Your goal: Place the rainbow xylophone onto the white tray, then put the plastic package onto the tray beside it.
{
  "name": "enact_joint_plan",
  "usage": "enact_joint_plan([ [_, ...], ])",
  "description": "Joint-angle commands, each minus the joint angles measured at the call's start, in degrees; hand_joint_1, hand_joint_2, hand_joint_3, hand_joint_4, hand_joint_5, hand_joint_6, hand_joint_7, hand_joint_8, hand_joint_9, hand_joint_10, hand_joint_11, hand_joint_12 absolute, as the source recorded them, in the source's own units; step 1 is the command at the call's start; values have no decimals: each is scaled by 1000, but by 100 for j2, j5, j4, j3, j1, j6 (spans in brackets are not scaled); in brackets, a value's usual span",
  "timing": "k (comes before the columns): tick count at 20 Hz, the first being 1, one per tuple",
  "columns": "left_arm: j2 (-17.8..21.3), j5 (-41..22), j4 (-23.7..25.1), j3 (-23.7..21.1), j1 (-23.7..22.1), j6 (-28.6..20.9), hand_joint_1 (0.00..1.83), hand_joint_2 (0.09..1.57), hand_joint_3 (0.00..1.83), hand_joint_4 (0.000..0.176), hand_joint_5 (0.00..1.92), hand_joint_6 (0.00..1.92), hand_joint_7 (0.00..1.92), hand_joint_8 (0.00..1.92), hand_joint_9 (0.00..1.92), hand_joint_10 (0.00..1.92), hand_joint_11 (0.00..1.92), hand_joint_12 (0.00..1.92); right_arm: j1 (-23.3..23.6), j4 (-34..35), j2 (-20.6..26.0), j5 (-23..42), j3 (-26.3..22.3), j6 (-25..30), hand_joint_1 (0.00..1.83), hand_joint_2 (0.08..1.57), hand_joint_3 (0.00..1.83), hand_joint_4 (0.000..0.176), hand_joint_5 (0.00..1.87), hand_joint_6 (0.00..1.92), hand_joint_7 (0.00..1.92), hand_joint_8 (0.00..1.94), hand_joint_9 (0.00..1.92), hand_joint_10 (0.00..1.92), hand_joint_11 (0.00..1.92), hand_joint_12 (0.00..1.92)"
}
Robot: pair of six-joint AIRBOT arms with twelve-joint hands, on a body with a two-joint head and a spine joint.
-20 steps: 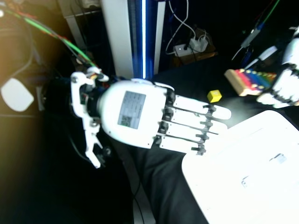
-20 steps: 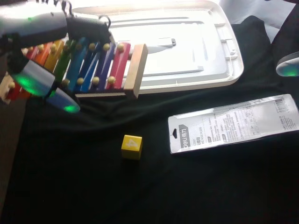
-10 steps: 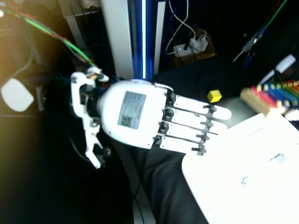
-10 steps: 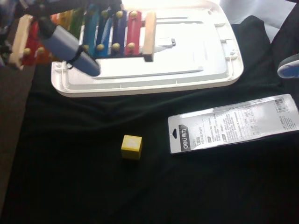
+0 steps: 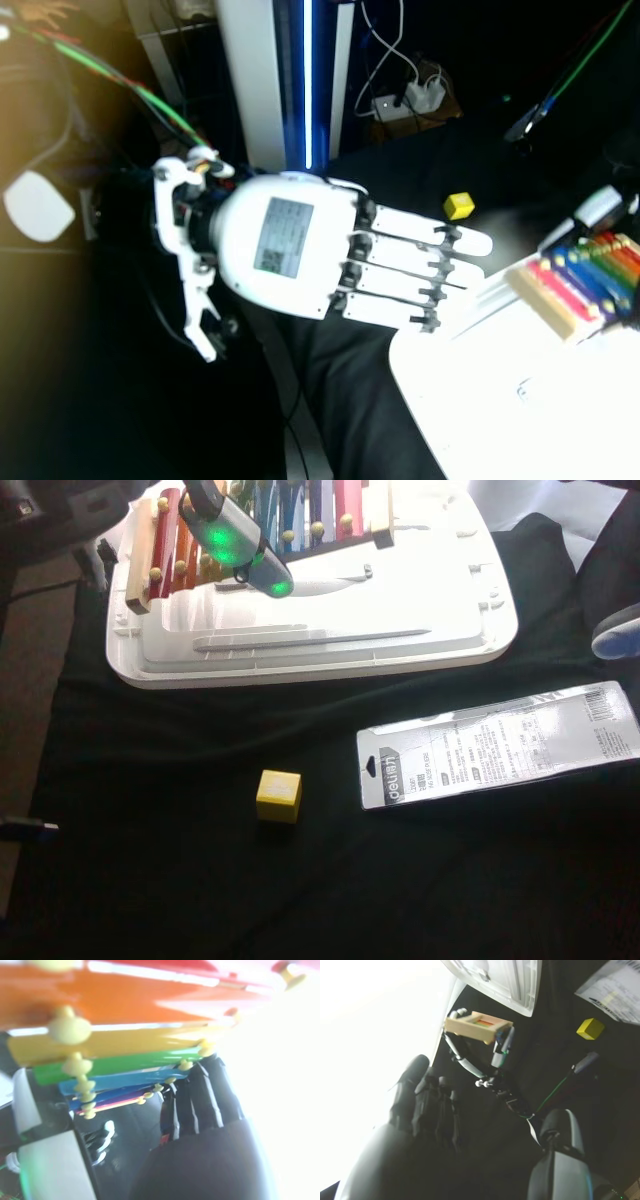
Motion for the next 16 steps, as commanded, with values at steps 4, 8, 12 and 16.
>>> enact_joint_plan([
  [4, -217, -213, -378, 362, -87, 1, 1273, 1017, 1, 0, 425, 1022, 510, 959, 561, 934, 435, 1230, 192, 324, -49, 562, 14, 35, 759, 831, 1, 30, 184, 1, 266, 1, 275, 0, 100, 583],
  [8, -492, -54, -445, 713, -87, 1, 1346, 983, 0, 0, 524, 833, 639, 630, 686, 570, 460, 1017, 232, 305, -94, 618, 16, 35, 762, 832, 0, 42, 187, 4, 260, 4, 265, 4, 124, 485],
  [12, -701, -46, -594, 931, -64, 1, 1300, 1014, 0, 0, 655, 462, 746, 330, 692, 475, 386, 1083, 237, 305, -100, 686, 13, 36, 750, 824, 0, 46, 189, 0, 256, 0, 276, 0, 168, 428],
  [16, -803, -45, -753, 1039, 36, 1, 1185, 1043, 1, 0, 563, 587, 698, 493, 584, 764, 256, 1310, 240, 305, -102, 703, 12, 80, 757, 829, 1, 40, 189, 1, 256, 3, 272, 0, 183, 428],
])
